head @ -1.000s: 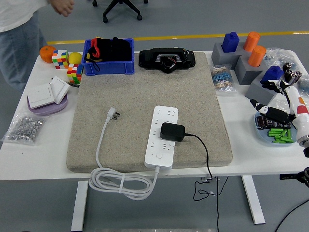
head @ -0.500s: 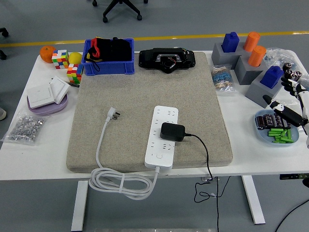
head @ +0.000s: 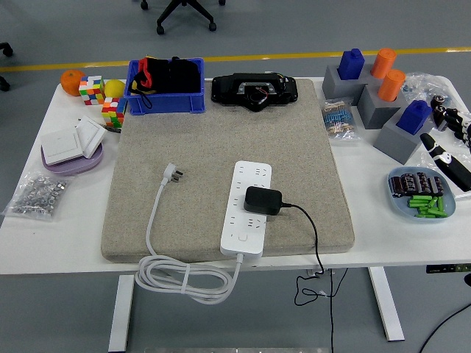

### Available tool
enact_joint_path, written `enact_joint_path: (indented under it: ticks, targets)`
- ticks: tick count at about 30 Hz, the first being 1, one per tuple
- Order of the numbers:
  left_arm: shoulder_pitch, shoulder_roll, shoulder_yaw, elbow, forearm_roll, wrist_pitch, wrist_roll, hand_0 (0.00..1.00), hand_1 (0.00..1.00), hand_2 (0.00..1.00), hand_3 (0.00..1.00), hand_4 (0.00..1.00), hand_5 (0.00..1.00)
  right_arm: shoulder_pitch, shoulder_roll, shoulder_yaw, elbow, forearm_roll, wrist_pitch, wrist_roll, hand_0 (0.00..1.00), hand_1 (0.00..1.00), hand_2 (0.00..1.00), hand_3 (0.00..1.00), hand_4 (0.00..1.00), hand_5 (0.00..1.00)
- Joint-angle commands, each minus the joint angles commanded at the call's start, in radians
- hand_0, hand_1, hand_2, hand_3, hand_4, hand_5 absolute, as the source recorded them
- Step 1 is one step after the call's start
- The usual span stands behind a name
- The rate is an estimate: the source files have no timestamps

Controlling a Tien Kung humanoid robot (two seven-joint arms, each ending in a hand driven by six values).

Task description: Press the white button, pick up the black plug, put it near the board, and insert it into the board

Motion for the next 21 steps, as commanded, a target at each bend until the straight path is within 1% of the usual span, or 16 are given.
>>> enact_joint_path:
  ticks: [9,16,21]
  targets:
    - [0.002,0.005,-0.022,0.000,-0.002,0.001,-0.007,0.771,0.711,0.667,0.732,0.648,0.536,-0.006,0.010,0.009,0.030,-0.005,0.000,-0.002,0.930,0.885,0.878,0.896,0.998,0.860]
    - [0.015,0.009,-0.052,0.000,0.007,0.005,-0.007,0.774,0.711,0.667,0.731,0.647,0.536,0.003,0.008,0.005,0.041,-0.009,-0.001,-0.008,0.932,0.881,0.864,0.883,0.998,0.850]
    - [0.013,0.011,-0.065,0.000,0.014,0.007,-0.010,0.774,0.711,0.667,0.731,0.647,0.536,0.006,0.006,0.007,0.055,-0.011,0.000,-0.011,0.932,0.881,0.864,0.883,0.998,0.850]
